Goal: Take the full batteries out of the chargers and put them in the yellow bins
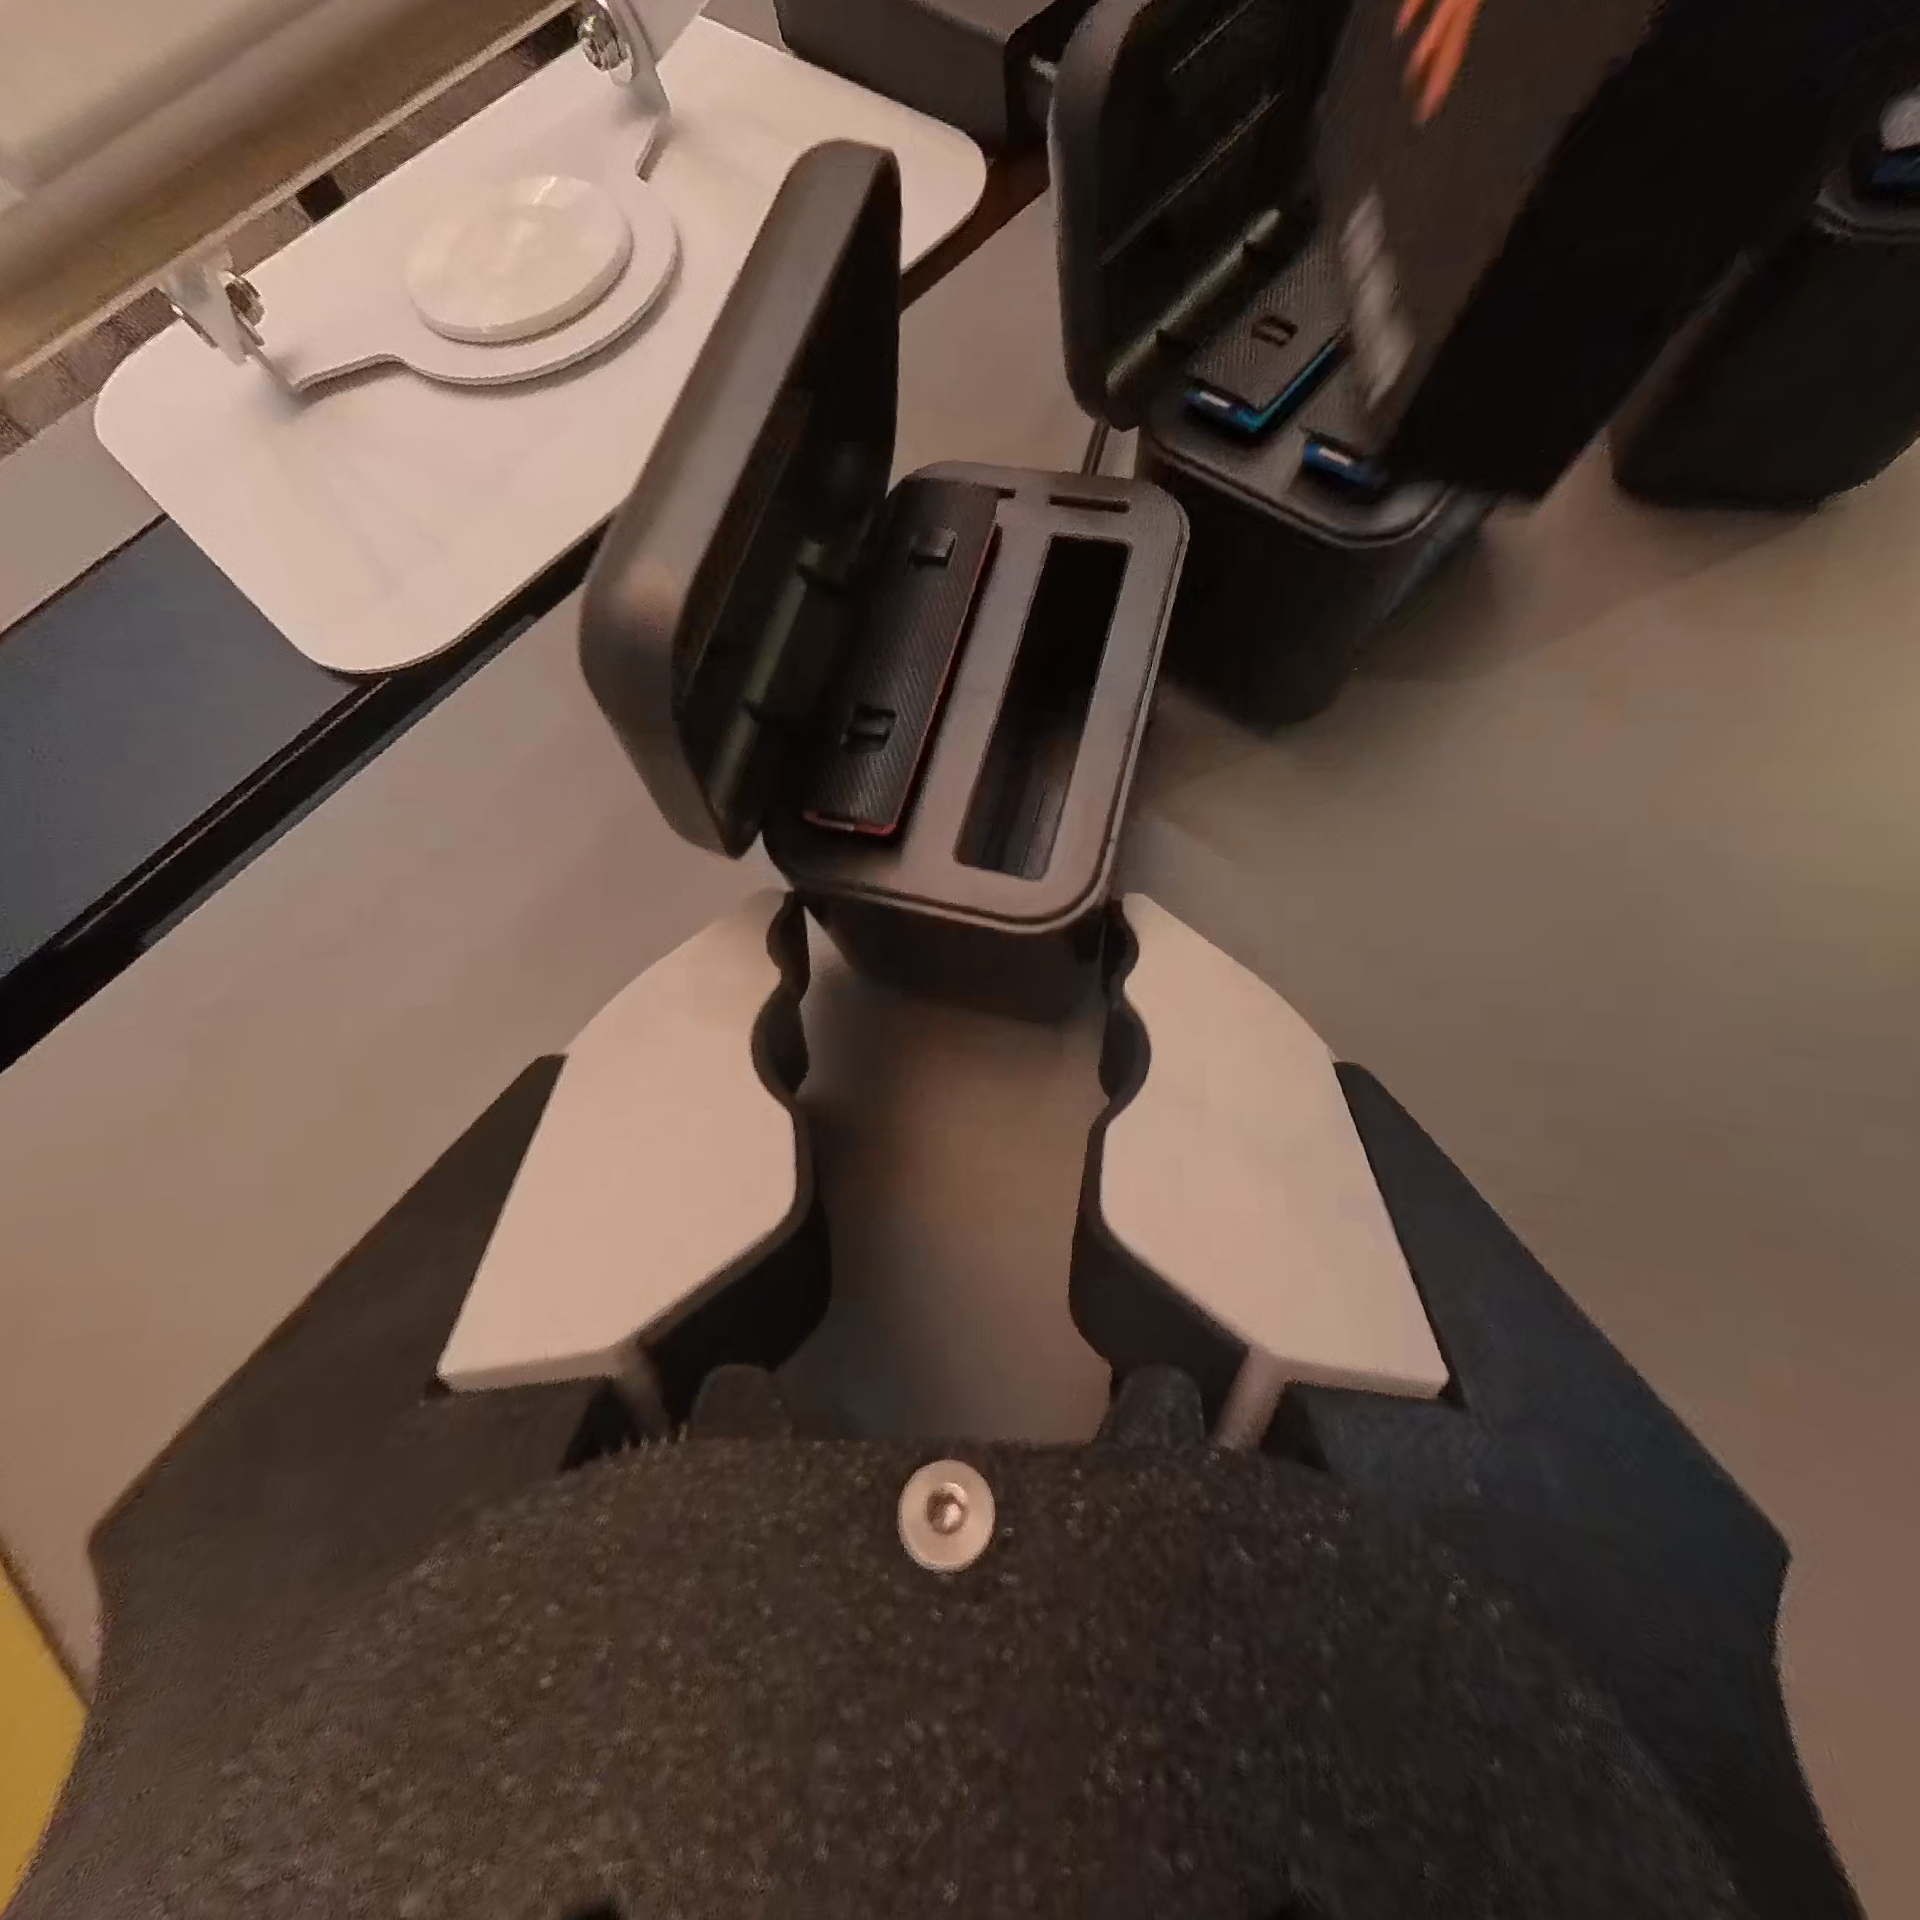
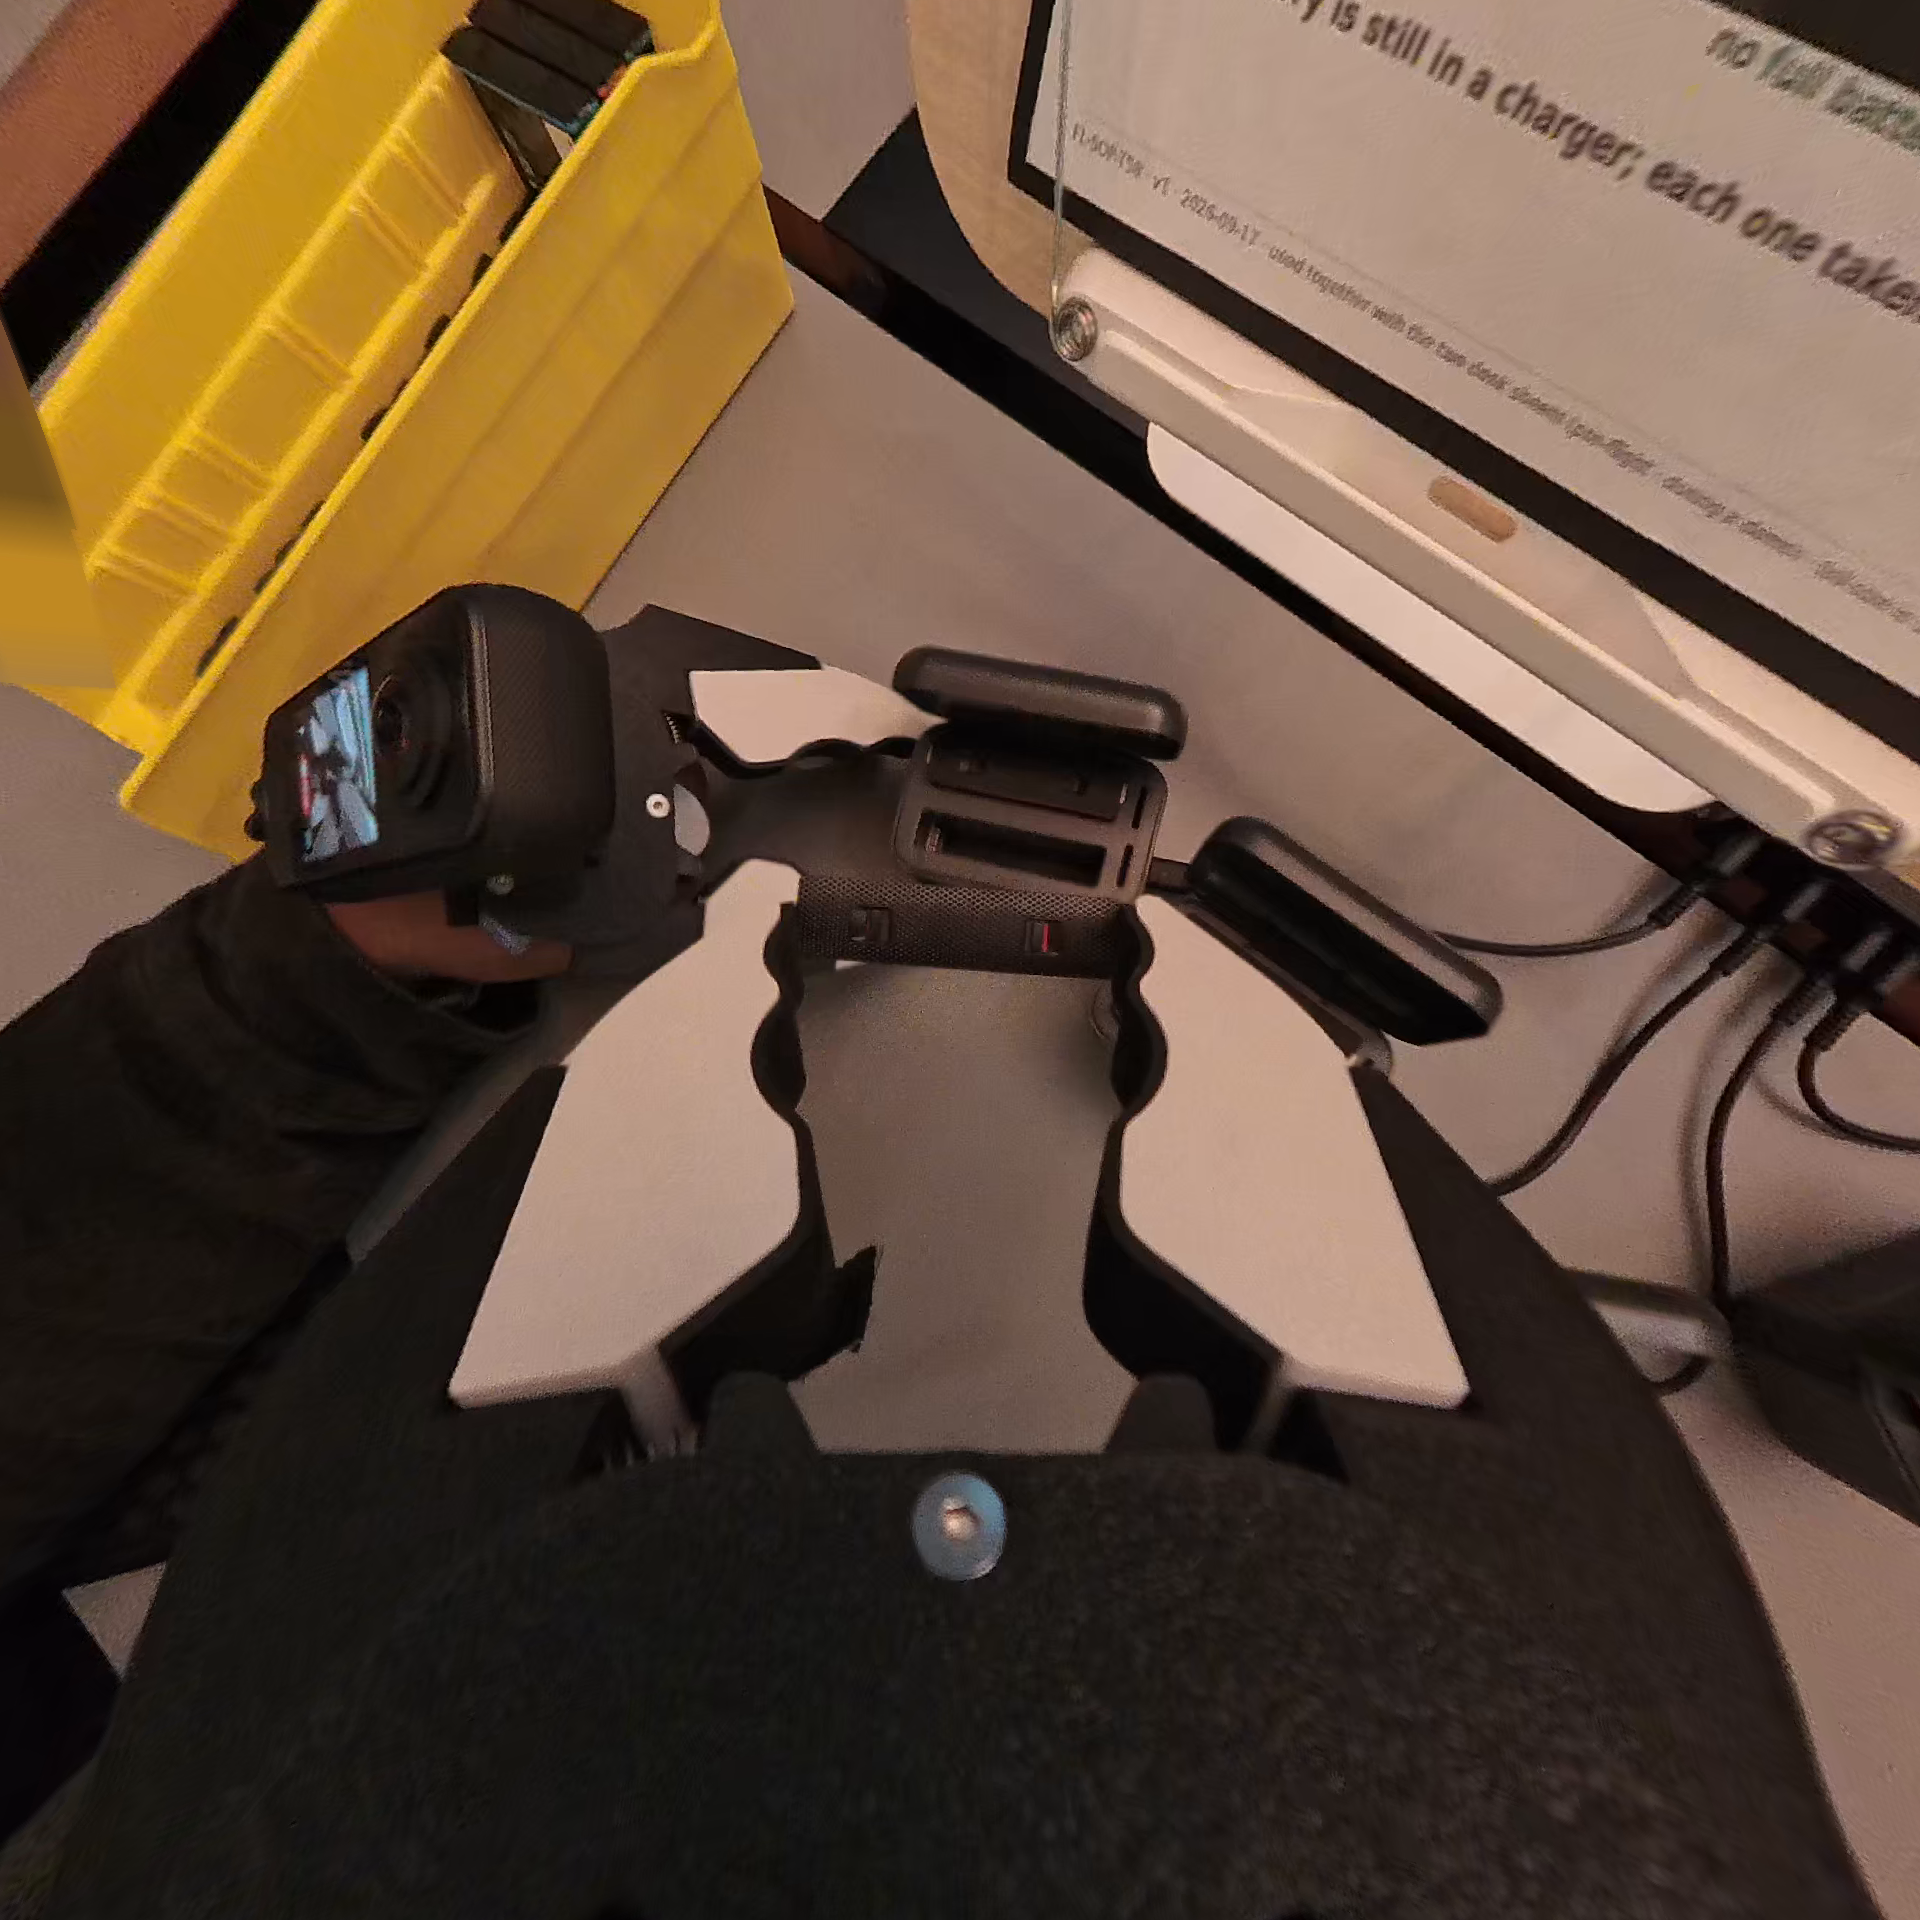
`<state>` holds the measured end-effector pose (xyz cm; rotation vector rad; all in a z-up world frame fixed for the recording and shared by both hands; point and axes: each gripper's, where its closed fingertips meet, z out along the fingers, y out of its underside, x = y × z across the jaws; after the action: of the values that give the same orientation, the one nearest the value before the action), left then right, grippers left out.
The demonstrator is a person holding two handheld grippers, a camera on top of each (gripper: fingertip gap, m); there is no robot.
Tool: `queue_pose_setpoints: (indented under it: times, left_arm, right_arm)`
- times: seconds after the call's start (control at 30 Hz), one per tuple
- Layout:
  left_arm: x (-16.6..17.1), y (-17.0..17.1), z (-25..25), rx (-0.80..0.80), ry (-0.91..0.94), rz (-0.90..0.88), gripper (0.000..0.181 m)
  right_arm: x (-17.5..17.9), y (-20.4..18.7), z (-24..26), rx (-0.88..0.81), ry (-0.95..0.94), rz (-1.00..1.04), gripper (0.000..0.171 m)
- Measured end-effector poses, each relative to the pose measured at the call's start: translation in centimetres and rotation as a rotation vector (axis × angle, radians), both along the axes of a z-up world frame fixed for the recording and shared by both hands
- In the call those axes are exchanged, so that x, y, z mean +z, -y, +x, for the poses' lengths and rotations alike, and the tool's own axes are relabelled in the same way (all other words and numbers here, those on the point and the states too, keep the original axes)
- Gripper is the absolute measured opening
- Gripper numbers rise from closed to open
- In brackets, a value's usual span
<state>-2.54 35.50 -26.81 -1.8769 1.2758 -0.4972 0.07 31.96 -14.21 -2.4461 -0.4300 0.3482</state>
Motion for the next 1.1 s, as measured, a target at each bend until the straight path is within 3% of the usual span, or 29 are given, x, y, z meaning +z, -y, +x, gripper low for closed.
queue_pose_setpoints:
  times: [0.27, 0.4, 0.57, 0.73, 0.9, 1.1]
  left_arm:
    - [-0.1, -1.1, -1.4, 0.054, -0.01, 0.019, 0.049]
    - [-0.1, -1.2, -1.4, 0.063, -0.011, 0.025, 0.049]
    - [0.0, -1.3, -1.5, 0.073, -0.008, 0.029, 0.049]
    - [0.0, -1.3, -1.5, 0.074, -0.008, 0.034, 0.049]
    - [0.0, -1.3, -1.5, 0.078, -0.009, 0.039, 0.049]
    - [0.1, -1.2, -1.5, 0.078, -0.01, 0.045, 0.047]
  right_arm:
    - [2.3, 2.8, 3.3, 0.012, -0.057, 0.077, 0.058]
    - [4.5, 4.7, 7.3, -0.016, -0.049, 0.148, 0.058]
    - [7.4, 6.9, 16.8, -0.161, 0.0, 0.22, 0.058]
    - [8.5, 8.8, 30.6, -0.443, 0.093, 0.216, 0.058]
    - [5.3, 11.6, 41.7, -0.722, 0.135, 0.102, 0.058]
    - [-1.3, 13.6, 44.8, -0.849, 0.11, -0.087, 0.058]
